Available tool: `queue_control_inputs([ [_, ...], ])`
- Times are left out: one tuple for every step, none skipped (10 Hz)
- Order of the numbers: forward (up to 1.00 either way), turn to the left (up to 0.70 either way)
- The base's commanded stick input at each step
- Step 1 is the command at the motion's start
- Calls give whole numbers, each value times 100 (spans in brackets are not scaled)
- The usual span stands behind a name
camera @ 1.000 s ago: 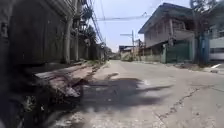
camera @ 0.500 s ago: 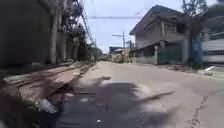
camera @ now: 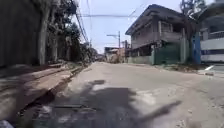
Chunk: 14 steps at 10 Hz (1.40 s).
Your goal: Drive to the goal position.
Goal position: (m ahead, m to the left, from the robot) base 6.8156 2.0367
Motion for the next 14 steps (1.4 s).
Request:
queue_control_inputs([
  [100, 0],
  [100, 0],
  [100, 0],
  [100, 0],
  [100, 0],
  [100, 0],
  [100, 0],
  [100, 0],
  [100, 0],
  [100, 0],
  [100, 0],
  [100, 0],
  [100, 0],
  [100, 0],
])
